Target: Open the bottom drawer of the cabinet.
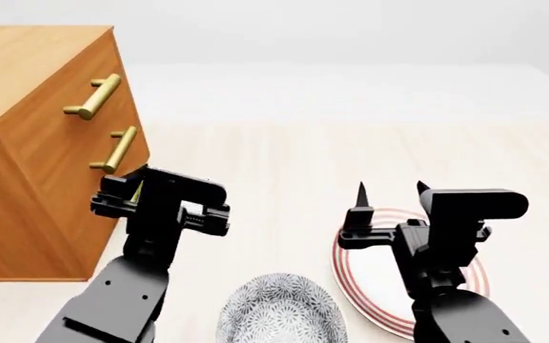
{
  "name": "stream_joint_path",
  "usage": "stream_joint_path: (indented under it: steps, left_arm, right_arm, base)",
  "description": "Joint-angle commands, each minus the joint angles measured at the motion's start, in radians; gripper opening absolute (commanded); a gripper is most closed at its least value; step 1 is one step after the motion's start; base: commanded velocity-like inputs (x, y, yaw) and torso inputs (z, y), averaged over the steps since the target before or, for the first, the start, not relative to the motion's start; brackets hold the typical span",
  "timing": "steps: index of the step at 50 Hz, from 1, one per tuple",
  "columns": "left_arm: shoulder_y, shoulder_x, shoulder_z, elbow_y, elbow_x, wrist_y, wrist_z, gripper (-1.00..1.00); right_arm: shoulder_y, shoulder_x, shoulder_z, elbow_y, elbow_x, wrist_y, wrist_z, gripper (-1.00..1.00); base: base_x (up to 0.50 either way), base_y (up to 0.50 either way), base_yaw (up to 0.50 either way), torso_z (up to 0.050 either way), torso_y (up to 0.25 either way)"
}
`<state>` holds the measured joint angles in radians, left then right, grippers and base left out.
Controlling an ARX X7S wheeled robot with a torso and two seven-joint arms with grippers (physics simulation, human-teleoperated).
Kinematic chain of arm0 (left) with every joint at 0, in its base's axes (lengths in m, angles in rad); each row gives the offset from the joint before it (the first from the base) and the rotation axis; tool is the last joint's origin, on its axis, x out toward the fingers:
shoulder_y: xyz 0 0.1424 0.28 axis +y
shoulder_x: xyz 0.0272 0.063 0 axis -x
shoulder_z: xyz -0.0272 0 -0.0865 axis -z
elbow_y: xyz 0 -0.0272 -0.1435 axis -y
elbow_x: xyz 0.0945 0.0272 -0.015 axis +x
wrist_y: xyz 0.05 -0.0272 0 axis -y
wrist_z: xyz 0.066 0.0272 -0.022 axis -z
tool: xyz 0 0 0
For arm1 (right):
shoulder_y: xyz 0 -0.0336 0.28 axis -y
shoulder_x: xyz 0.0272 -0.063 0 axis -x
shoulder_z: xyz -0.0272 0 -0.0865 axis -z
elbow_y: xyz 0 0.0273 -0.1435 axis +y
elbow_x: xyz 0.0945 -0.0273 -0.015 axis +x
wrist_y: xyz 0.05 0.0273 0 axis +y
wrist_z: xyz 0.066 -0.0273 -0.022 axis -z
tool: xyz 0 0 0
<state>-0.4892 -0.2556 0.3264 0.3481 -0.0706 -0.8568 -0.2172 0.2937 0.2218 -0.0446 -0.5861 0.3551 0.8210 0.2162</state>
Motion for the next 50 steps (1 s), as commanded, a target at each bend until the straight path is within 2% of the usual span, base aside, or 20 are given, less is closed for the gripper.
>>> stream_joint_path:
  steps: [1, 10, 15, 16, 30, 43, 50]
  left_arm:
    - [-0.177, -0.077, 0.223, -0.205, 0.160, -0.092, 0.001, 1.00]
    - [-0.124, -0.076, 0.230, -0.242, 0.155, -0.038, -0.017, 1.00]
    - [-0.140, -0.094, 0.347, -0.352, 0.253, -0.054, -0.058, 1.00]
    - [-0.121, -0.095, 0.420, -0.424, 0.286, -0.020, -0.067, 1.00]
    - [-0.125, -0.092, 0.429, -0.452, 0.285, -0.012, -0.065, 1.00]
    - [-0.173, -0.064, 0.454, -0.608, 0.293, 0.007, -0.069, 1.00]
    - [-0.232, -0.024, 0.447, -0.776, 0.276, 0.072, -0.076, 1.00]
  right_arm:
    - [0.001, 0.005, -0.011, 0.011, 0.002, -0.005, 0.003, 1.00]
    - [0.003, 0.007, -0.014, 0.013, 0.006, -0.004, 0.007, 1.00]
    - [0.001, 0.007, -0.021, 0.016, 0.004, -0.014, 0.009, 1.00]
    - [0.001, 0.003, -0.029, 0.053, -0.001, -0.032, 0.001, 1.00]
    - [0.001, 0.005, -0.034, 0.059, 0.007, -0.038, 0.005, 1.00]
    - [0.004, 0.010, -0.035, 0.053, 0.015, -0.032, 0.013, 1.00]
    - [0.002, 0.012, -0.037, 0.056, 0.017, -0.040, 0.015, 1.00]
  base:
    - [0.00, 0.00, 0.00, 0.000, 0.000]
    - [0.00, 0.00, 0.00, 0.000, 0.000]
    - [0.00, 0.00, 0.00, 0.000, 0.000]
    - [0.00, 0.00, 0.00, 0.000, 0.000]
    - [0.00, 0.00, 0.00, 0.000, 0.000]
    - [0.00, 0.00, 0.00, 0.000, 0.000]
    - [0.00, 0.00, 0.00, 0.000, 0.000]
